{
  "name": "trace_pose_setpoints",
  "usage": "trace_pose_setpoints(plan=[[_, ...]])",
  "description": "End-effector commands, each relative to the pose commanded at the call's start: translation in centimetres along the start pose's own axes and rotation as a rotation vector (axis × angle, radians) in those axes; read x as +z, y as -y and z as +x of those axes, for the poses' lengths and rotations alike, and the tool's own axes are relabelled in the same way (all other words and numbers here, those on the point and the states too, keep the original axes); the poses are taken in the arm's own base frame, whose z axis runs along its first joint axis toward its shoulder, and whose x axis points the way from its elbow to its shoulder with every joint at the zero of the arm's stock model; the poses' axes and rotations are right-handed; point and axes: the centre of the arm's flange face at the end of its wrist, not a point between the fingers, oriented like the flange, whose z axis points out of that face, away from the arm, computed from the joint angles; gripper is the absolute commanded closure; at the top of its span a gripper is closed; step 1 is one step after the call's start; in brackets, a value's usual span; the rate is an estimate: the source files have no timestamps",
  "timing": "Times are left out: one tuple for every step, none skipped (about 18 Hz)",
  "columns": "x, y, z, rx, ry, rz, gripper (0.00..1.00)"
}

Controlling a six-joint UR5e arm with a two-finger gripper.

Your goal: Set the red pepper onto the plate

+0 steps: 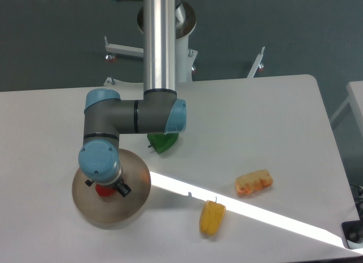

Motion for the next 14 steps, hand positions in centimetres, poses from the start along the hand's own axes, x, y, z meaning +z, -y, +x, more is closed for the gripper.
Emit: trace_pose_setpoints(plan=[[-0.11,-0.02,0.03,0.002,0.001,0.001,0.27],[-0.09,-0.02,0.05,0.002,-0.001,0.001,0.27],[-0.11,-0.02,0.03,0.002,0.001,0.001,0.24],[-0.11,-0.02,0.03,0.002,0.001,0.001,0.23],[-0.09,-0.02,0.05,0.002,-0.001,0.001,0.2],[-0.09,-0.02,0.05,0.002,-0.001,0.001,0.17],[-0.02,-0.03,0.07,0.001,-0.003,0.001,0.14],[-0.13,-0.05,0.1,0.002,-0.002,0.002,0.11],[-0.2,-0.03,0.09,0.002,-0.001,0.003,0.09],[-0.31,-0.05,0.13,0.002,0.0,0.004,0.09],[-0.31,-0.04,0.14,0.003,-0.001,0.005,0.08],[-0.48,-0.02,0.2,0.005,-0.003,0.01,0.06],[-0.48,-0.02,0.2,0.008,-0.003,0.01,0.04],[-0.66,-0.02,0.22,0.01,-0.001,0.012,0.03]])
